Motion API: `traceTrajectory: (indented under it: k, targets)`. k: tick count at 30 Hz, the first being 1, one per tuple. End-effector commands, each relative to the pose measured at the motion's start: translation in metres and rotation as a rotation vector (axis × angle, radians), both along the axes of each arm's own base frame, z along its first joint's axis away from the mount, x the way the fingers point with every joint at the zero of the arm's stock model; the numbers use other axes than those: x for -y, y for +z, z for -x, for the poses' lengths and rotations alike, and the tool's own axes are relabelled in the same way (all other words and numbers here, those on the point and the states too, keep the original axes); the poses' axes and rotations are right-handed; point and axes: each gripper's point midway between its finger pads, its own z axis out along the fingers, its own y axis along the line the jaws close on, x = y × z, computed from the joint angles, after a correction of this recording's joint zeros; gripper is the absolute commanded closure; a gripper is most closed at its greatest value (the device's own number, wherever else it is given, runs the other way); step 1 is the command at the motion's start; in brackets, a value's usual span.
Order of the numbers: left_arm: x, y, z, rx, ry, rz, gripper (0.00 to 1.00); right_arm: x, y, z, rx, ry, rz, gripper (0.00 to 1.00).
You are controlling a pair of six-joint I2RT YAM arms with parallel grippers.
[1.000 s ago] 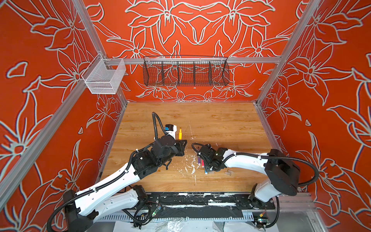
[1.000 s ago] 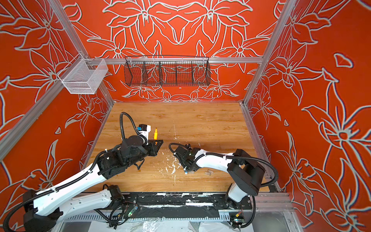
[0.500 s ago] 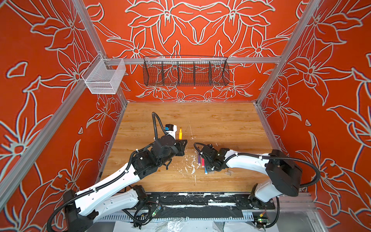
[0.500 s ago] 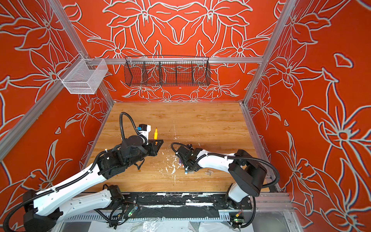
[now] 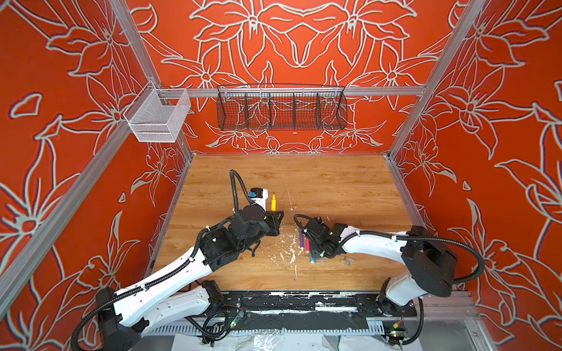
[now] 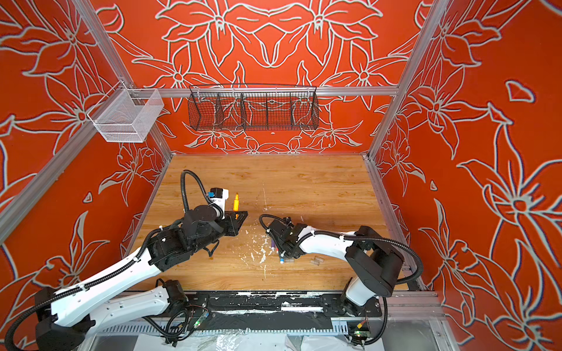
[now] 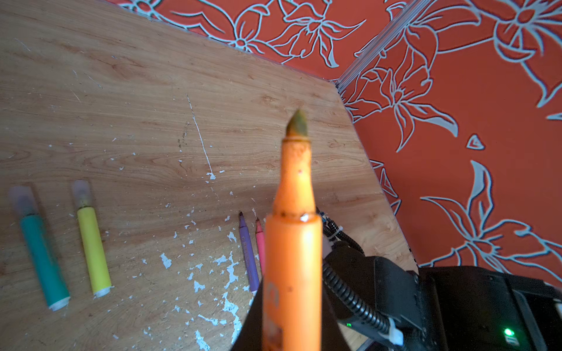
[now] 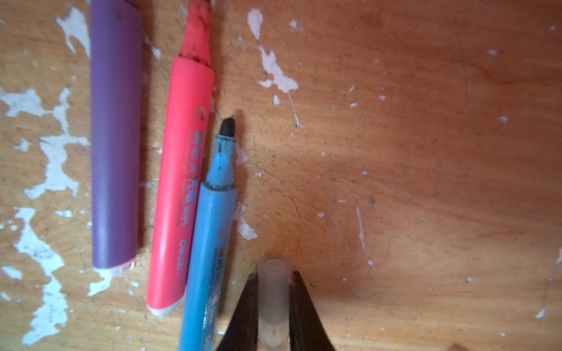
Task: Insert the pens into the pen caps
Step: 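Lift the clear cap with the right gripper toward the orange marker tip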
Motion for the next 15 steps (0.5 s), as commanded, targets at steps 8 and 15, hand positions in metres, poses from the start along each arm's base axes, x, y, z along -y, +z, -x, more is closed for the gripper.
traceTrajectory:
  k: [8,15]
  targets:
    - [0.003,0.004,0.000,0.030,-0.009,0.028,1.00,0.030,0.004,0.008,-0.005,-0.062,0.029,0.91]
    - [0.017,0.006,0.007,0.087,-0.105,0.035,1.00,0.035,0.065,-0.011,0.127,-0.102,-0.091,0.97]
